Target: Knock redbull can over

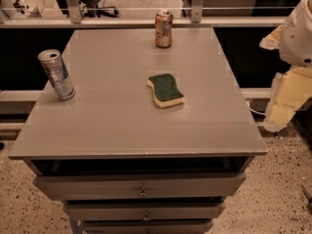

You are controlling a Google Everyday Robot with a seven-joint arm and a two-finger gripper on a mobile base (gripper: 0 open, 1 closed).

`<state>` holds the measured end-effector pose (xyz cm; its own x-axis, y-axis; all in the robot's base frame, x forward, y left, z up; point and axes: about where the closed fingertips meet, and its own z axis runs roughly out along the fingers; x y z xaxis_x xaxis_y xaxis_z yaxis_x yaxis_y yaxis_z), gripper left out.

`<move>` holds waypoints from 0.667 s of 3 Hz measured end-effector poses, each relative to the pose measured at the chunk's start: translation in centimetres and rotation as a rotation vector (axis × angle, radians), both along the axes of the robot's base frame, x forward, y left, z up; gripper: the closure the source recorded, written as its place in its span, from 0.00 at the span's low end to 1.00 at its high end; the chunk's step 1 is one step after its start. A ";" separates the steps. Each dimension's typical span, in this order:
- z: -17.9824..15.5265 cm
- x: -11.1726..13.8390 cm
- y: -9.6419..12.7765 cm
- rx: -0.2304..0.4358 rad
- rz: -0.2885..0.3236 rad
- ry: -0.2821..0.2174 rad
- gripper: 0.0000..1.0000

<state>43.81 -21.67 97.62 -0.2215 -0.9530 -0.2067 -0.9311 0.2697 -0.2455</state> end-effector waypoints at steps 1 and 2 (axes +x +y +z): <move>0.0 0.0 0.0 0.000 0.000 0.000 0.00; -0.9 1.5 3.0 0.109 0.035 -0.002 0.00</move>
Offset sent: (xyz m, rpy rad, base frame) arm 0.0611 0.1241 -0.0300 0.4660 0.0115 0.1512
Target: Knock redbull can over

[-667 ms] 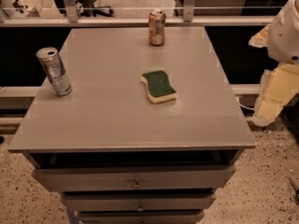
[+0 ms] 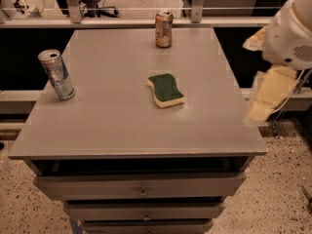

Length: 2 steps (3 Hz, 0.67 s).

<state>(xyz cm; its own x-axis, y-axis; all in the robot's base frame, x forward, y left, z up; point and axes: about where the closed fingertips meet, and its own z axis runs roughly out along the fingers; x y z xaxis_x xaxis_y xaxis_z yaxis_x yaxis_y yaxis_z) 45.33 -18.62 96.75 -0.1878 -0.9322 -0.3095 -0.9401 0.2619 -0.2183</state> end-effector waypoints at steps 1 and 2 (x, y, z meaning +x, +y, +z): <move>-1.8 4.4 9.1 0.250 0.100 -0.001 0.00; -1.2 8.6 19.6 0.481 0.204 -0.033 0.00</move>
Offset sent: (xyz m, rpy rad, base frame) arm 0.1282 0.3078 -0.0003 0.7354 -0.0534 0.3464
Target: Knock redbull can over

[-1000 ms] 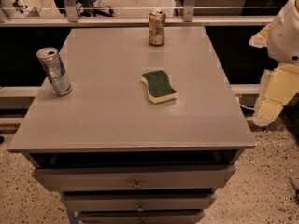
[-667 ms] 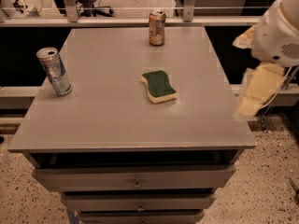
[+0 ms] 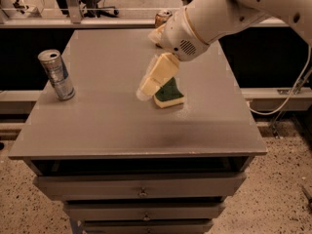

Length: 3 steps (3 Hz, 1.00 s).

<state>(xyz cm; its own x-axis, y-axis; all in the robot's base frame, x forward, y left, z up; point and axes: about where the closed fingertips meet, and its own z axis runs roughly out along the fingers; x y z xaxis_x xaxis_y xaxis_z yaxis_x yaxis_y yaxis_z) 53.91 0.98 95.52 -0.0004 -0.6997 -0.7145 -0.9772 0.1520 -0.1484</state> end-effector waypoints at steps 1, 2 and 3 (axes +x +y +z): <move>0.0 0.0 0.0 -0.001 0.001 0.001 0.00; 0.4 0.2 0.4 0.021 0.005 -0.010 0.00; -0.5 1.7 4.8 0.117 0.056 -0.021 0.00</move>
Offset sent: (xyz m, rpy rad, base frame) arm 0.0088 0.0041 0.0073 0.0529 -0.0214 0.0024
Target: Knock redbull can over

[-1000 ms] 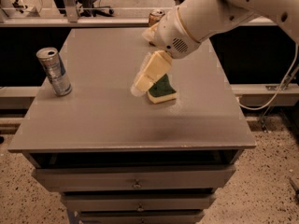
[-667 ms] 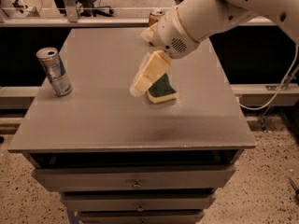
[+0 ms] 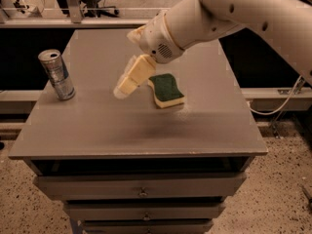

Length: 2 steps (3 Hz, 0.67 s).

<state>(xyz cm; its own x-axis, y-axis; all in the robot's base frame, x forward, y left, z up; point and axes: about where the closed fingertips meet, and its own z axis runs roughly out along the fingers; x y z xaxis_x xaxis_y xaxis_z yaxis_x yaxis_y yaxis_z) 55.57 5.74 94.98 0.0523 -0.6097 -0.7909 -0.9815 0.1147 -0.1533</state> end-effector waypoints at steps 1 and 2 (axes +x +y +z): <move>-1.0 2.2 5.6 0.133 0.041 -0.012 0.00; -1.5 3.6 10.3 0.231 0.083 -0.023 0.00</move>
Offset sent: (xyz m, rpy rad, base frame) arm 0.0568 0.1652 -0.0196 0.3647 -0.0404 0.1381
